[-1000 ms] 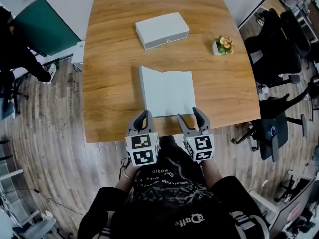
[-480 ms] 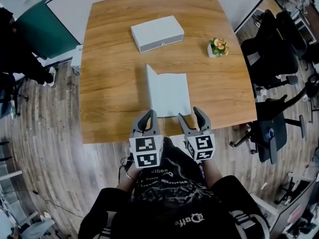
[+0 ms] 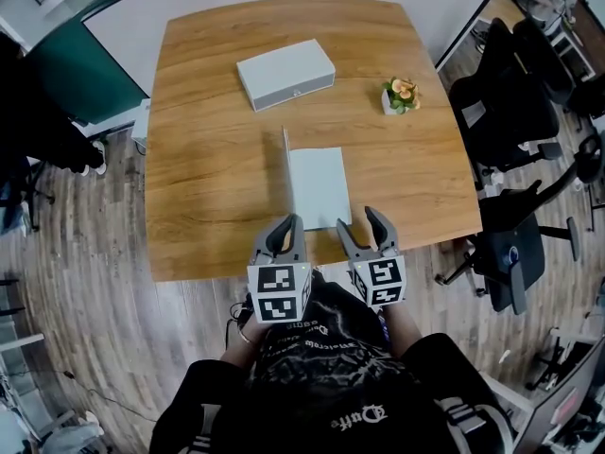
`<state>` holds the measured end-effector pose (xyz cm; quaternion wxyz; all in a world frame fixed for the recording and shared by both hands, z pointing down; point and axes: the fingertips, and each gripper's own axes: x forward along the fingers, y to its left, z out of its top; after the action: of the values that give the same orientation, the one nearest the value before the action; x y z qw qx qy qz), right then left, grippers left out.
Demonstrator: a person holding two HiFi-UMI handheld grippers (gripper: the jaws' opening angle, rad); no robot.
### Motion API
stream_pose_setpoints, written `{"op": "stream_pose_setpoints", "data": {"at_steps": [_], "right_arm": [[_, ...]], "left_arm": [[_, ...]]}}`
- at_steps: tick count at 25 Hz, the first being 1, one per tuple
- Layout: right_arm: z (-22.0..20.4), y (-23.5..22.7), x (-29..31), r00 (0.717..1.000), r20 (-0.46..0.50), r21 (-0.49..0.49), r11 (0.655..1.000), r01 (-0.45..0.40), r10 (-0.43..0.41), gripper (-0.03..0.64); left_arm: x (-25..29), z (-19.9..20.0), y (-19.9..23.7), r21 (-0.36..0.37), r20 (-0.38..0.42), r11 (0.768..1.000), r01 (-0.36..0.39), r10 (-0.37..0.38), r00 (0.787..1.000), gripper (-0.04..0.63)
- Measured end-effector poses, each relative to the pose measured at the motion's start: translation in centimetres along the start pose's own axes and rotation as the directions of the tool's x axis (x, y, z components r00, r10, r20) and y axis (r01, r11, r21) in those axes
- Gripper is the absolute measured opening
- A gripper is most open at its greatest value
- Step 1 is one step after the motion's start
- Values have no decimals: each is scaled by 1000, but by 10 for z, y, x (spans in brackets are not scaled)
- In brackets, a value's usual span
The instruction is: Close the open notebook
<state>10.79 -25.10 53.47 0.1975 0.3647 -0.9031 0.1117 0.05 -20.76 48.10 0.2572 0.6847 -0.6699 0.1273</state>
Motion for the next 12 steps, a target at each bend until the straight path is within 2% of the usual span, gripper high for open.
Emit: {"op": "stream_pose_setpoints", "data": {"at_steps": [12], "right_arm": [[-12,-27,-10,1000,-14,0,1000,11,-11,255]], "left_arm": [[21,-5,-34,23,-11,999,36,-36,999,32]]}}
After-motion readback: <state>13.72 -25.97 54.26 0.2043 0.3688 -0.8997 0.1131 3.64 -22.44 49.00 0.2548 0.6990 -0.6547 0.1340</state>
